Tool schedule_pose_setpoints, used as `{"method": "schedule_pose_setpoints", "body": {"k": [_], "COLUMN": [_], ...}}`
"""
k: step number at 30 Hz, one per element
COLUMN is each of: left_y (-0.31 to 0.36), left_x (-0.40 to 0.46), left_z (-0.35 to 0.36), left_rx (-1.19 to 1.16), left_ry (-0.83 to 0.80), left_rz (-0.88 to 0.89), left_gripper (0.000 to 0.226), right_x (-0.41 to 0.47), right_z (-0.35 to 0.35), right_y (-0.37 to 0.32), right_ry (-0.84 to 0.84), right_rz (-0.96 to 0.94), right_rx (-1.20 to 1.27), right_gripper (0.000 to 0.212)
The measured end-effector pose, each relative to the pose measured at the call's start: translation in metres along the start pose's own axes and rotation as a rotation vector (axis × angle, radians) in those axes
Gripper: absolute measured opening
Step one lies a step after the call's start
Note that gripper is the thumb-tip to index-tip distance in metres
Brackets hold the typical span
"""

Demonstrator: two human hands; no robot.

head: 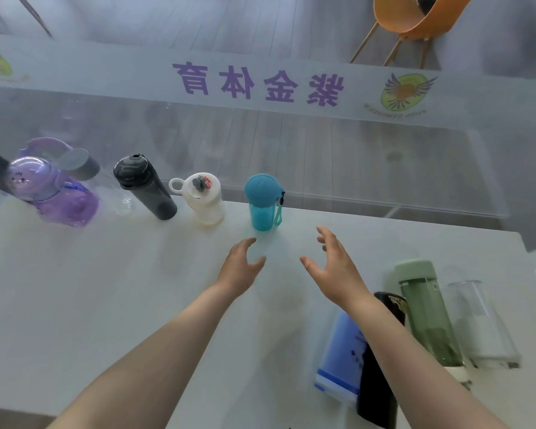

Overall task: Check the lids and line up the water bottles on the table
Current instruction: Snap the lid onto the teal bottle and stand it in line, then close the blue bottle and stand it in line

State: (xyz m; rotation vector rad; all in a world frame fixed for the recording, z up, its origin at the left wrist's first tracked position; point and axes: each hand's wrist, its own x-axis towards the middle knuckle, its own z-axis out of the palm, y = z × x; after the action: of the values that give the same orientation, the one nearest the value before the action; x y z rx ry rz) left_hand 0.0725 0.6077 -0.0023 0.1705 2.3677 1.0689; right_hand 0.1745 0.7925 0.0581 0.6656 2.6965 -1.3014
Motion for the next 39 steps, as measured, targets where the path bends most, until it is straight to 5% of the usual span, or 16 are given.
{"method": "schedule_pose_setpoints", "body": {"k": [10,16,29,39], "left_y": [0.008,0.008,0.017,0.018], "left_x": [-0.102,-0.15,-0.19,-0.197], "left_z": [0.085,0.131,0.162,0.142], "left_rx": [-0.086,-0.159,-0.25,-0.328], "left_ry": [-0.179,-0.255,-0.199,-0.256], "left_rz": [-0.049,-0.092,-0.138,-0.138], "left_gripper": [0.045,0.044,0.052,0.068], "right_x": [-0.124,-0.171,-0.179,-0.185], "right_z": [-0.021,-0.02,-0.017,-0.018], "right_y": [0.088,0.11,0.123,0.126], "right_ry": [0.019,-0.123,-0.393,-0.33], "right_rz": [0.072,0.051,-0.128,-0.205], "right_rx": [0.025,0.019,-0.379,-0.217], "right_gripper": [0.056,0.062,0.094,0.074]}}
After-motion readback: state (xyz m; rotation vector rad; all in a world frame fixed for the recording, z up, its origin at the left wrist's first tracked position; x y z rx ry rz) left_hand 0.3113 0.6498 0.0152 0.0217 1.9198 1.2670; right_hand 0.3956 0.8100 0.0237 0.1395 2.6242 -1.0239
